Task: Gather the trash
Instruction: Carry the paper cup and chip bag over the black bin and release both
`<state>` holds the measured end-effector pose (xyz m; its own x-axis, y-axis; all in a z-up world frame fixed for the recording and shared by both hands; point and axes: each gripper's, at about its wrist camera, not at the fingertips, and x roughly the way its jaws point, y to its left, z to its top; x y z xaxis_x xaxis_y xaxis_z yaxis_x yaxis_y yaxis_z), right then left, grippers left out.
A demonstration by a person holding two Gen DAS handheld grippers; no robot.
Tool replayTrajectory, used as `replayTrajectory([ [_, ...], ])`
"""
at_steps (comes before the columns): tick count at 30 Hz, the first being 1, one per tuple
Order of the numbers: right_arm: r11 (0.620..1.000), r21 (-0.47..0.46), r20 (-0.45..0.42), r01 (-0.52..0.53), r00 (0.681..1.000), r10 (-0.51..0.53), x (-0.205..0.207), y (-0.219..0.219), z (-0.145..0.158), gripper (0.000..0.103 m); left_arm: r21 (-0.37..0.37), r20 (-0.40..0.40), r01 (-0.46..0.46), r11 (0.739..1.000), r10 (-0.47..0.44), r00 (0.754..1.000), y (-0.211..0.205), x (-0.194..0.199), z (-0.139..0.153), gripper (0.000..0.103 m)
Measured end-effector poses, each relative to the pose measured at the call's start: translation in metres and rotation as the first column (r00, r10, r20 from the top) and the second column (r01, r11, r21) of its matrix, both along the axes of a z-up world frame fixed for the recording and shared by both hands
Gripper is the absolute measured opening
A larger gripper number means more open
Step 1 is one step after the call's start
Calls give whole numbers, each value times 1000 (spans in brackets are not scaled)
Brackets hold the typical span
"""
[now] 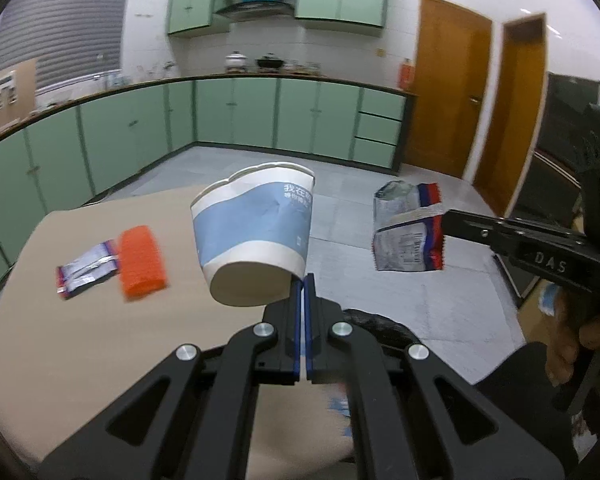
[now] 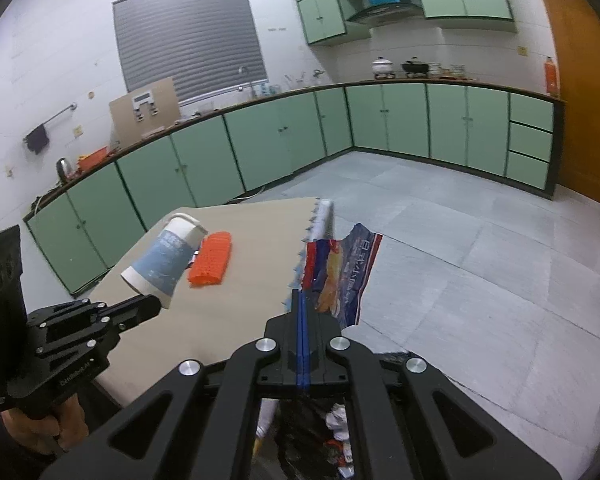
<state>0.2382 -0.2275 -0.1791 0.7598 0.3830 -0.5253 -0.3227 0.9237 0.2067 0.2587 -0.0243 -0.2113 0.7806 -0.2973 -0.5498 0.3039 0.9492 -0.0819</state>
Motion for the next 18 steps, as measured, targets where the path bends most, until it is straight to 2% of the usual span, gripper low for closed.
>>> replayTrajectory([
  [4,999,13,-38,36,999,-36,-9,-20,-14,0,-3,-38,85,996,-86,996,-32,5,-13,0],
  [9,996,30,-132,80,988,-76,-13,-47,-47,0,11,-88,169,986,-168,982,-68,13,-38,0],
  [18,992,15,-259,126,959,-118,-5,-74,-105,0,38,-179,239,970,-229,957,-109,27,-92,0],
])
